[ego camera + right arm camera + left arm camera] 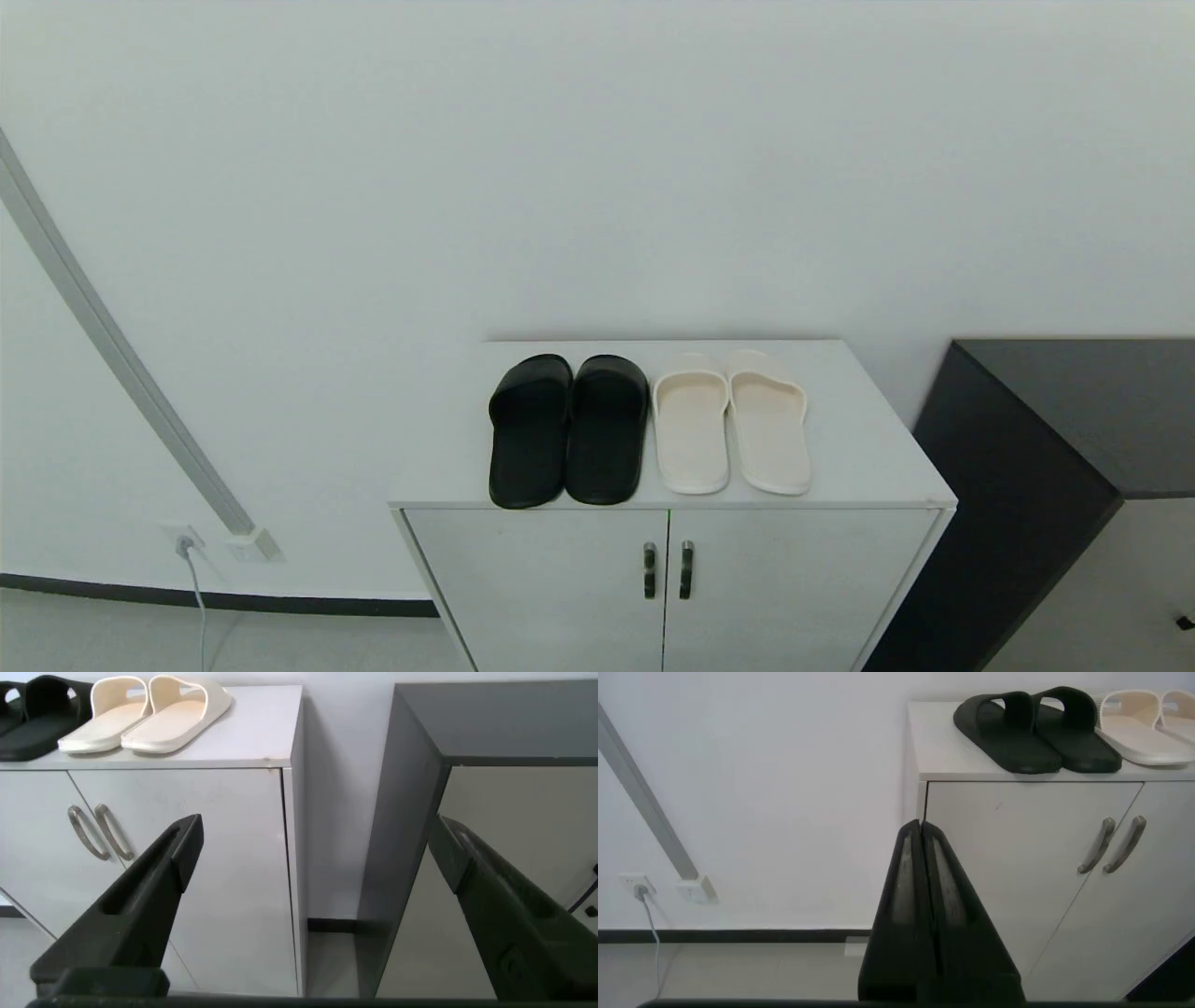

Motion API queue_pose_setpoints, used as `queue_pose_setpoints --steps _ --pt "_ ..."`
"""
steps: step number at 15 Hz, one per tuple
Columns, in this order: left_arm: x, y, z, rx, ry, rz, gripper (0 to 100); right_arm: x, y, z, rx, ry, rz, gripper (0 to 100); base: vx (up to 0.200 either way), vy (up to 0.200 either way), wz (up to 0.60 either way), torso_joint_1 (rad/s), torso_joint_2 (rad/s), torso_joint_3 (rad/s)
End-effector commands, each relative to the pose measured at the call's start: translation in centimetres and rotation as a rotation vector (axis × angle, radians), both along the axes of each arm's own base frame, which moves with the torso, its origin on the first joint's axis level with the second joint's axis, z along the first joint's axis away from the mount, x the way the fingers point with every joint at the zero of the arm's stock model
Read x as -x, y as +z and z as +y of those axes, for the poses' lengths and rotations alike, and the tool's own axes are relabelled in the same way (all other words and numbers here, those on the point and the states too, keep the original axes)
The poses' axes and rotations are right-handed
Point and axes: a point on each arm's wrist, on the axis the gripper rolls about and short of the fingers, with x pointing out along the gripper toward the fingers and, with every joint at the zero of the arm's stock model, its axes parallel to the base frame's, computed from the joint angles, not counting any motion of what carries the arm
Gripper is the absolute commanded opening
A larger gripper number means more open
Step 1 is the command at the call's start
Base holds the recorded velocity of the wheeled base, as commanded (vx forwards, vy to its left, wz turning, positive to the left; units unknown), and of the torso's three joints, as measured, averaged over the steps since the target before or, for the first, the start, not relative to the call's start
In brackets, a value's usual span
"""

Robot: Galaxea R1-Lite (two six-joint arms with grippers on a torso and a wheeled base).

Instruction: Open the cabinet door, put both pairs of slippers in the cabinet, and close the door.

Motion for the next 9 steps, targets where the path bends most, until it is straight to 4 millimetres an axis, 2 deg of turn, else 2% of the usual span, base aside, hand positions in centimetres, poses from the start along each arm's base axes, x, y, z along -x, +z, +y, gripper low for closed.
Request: queue_pose_setpoints --steps 1,9 --pt "-0.01 0.0 0.0 0.0 0.0 0.001 0 -0.01 0.0 0.0 0.001 0.001 0.002 100 0.0 0.0 0.0 0.0 0.0 0.0" --pt "-0.01 0.0 0.0 0.0 -0.001 0.001 0 -0.01 0.0 0.0 -0.001 0.002 0.002 100 0.0 0.0 0.0 0.0 0.0 0.0"
